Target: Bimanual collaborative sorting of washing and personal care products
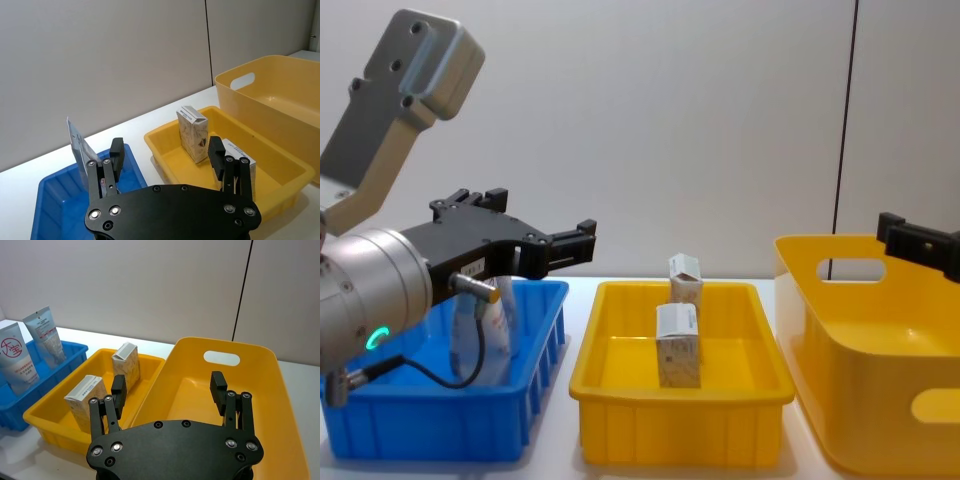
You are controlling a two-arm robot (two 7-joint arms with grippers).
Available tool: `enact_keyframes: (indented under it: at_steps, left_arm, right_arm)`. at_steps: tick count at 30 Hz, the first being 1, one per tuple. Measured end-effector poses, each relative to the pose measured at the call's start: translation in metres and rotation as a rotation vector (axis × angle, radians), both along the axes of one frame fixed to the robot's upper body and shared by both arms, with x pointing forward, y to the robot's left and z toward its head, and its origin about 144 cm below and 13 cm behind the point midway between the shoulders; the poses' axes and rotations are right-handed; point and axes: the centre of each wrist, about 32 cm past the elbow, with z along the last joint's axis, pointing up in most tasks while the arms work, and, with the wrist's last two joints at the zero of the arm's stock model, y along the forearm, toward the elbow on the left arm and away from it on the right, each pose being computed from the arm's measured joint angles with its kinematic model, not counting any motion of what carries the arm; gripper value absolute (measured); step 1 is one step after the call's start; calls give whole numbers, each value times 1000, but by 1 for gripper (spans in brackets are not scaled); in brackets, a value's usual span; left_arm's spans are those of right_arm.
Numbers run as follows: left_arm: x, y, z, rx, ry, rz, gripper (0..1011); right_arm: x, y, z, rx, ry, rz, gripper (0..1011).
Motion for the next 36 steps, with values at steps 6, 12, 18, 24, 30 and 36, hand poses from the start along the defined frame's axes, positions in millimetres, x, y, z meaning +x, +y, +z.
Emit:
enact_keyframes:
  at_steps: [6,12,18,24,30,36]
  left_arm:
    - [0,0,0,0,0,0,1001]
    - [0,0,0,0,0,0,1002]
    - [0,0,0,0,0,0,1001]
    - [0,0,0,0,0,0,1001]
    - [0,0,0,0,0,0,1001]
    - [0,0,0,0,0,0,1001]
  right_arm:
    - [0,0,0,0,0,0,1003]
    - [0,0,0,0,0,0,1004]
    - [0,0,0,0,0,0,1004]
    - [0,0,0,0,0,0,1004]
    - [0,0,0,0,0,0,1004]
    - [0,0,0,0,0,0,1004]
